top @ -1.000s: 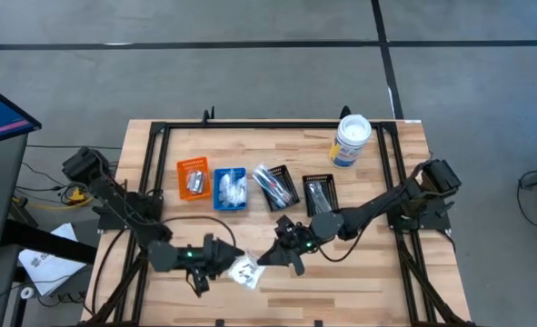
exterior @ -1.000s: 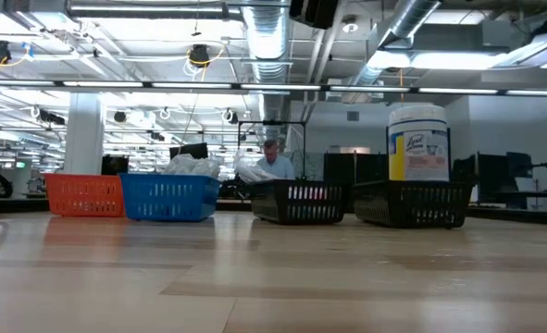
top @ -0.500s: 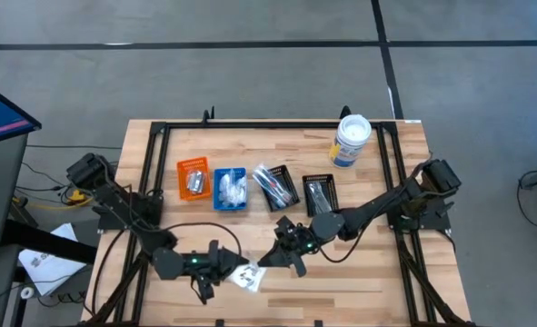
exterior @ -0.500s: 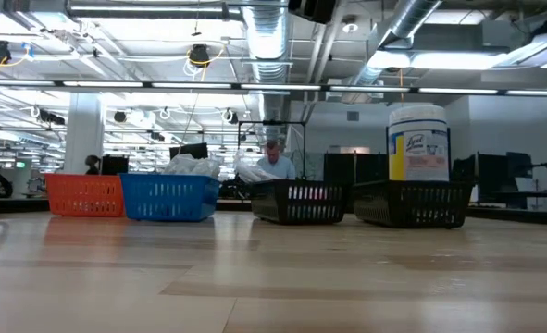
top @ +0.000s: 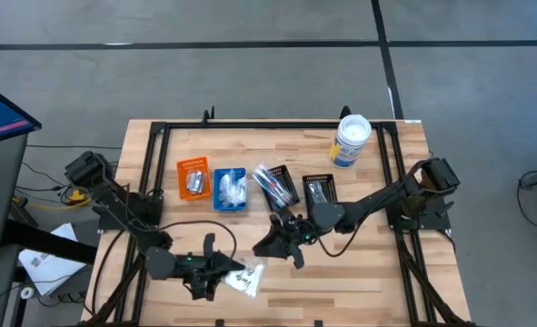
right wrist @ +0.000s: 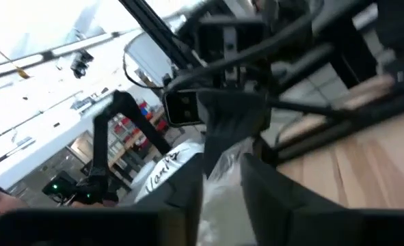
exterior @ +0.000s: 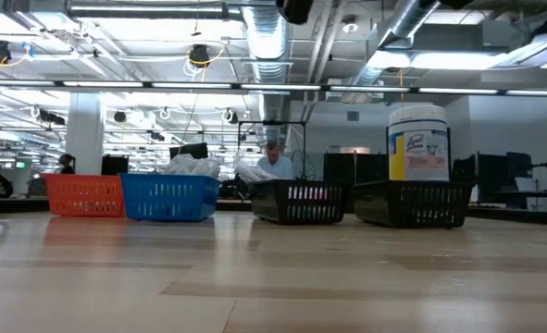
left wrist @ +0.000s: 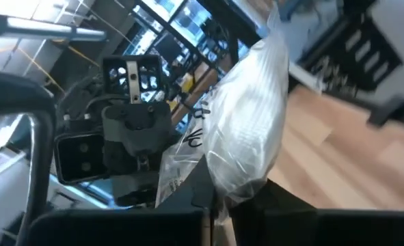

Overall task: Pick & Place Travel size toiletries
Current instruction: Put the pack of cotton buds into the blue bin

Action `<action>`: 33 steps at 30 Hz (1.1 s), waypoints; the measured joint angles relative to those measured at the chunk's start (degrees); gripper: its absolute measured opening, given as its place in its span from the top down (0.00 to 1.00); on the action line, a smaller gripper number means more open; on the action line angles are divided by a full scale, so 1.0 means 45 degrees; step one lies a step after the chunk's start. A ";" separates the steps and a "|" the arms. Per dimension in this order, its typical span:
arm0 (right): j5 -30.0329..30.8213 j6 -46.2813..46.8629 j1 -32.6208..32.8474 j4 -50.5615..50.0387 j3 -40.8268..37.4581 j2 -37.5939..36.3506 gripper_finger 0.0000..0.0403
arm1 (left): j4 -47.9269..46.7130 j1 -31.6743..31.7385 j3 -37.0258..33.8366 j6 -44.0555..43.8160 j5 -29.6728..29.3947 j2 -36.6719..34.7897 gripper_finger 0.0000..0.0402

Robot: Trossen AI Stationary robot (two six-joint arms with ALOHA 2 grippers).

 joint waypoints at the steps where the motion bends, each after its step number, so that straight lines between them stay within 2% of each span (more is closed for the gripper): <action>1: 0.0004 -0.0153 -0.0041 0.0266 0.0000 0.0000 0.76 | 0.0005 -0.0077 0.0000 -0.0312 -0.0006 -0.0153 0.97; 5: -0.0087 -0.0869 -0.0207 0.1434 0.0000 -0.0010 0.57 | -0.0068 -0.0490 0.0000 -0.1801 -0.0016 -0.0953 0.97; 9: -0.0360 -0.1611 -0.0237 0.2613 0.0000 -0.0010 0.39 | -0.1589 -0.0739 0.0000 -0.4338 0.0508 -0.2137 0.97; 12: -0.0527 -0.2455 -0.0102 0.2925 0.0000 -0.0010 0.31 | -0.3520 -0.0463 -0.0005 -0.7177 0.2248 -0.3190 0.97; 15: -0.0894 -0.2517 0.0029 0.2488 0.0131 -0.0010 0.29 | -0.5743 0.0497 -0.0005 -1.0887 0.5467 -0.4276 0.97; 18: -0.0997 -0.1917 0.0125 0.0364 0.0471 -0.0015 0.29 | -0.7750 0.1587 -0.0140 -1.4088 0.8164 -0.4986 0.98; 21: -0.0811 -0.1849 0.0125 -0.2843 0.1104 -0.0015 0.29 | -0.8444 0.2320 -0.0791 -1.5678 0.8750 -0.5172 0.98; 24: 0.0574 -0.1937 0.0177 -0.6649 0.2091 -0.0015 0.29 | -0.8555 0.3515 -0.1228 -1.7205 1.0021 -0.4879 0.98; 27: 0.1913 -0.2107 0.0198 -0.9567 0.2972 -0.0010 0.29 | -0.8689 0.4552 -0.1618 -1.7720 1.1517 -0.4236 0.98; 29: 0.2363 -0.2102 0.0198 -1.0256 0.3329 -0.0010 0.29 | -0.8614 0.5059 -0.1672 -1.7915 1.2241 -0.3707 0.98; 33: 0.2372 -0.2064 0.0122 -1.0378 0.3758 -0.0010 0.29 | -0.8596 0.5690 -0.1690 -1.7973 1.3268 -0.2577 0.98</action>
